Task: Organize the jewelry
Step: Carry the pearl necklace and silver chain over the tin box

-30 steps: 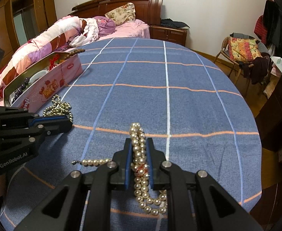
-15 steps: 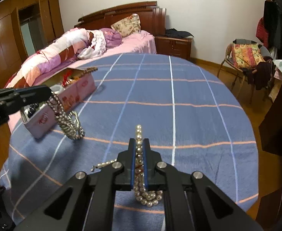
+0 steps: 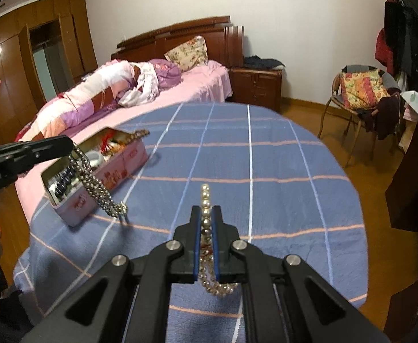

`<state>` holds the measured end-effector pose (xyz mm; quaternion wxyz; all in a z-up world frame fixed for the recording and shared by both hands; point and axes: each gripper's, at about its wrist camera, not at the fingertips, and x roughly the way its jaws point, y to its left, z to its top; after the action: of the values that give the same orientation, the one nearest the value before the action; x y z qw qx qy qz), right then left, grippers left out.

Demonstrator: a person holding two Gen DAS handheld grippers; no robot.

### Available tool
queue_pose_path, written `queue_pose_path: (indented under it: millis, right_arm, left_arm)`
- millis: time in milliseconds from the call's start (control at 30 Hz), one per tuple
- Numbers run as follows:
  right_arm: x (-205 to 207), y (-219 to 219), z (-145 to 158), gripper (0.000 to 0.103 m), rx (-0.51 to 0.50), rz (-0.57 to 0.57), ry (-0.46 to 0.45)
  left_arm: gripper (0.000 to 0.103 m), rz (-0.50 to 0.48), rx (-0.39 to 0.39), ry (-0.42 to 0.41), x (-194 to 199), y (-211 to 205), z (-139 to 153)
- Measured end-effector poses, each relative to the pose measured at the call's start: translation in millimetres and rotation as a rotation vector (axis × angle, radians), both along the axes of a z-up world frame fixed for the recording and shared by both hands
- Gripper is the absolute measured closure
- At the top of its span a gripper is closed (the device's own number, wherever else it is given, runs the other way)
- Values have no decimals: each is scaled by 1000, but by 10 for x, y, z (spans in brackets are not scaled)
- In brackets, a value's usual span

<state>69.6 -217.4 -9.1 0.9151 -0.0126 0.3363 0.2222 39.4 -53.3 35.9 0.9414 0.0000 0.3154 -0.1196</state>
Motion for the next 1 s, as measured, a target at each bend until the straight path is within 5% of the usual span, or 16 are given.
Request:
queue_pose_path:
  millis: [1000]
  right_arm:
    - [-15, 484, 680, 94, 17, 118, -152]
  left_arm:
    - [99, 63, 52, -174, -51, 391, 699]
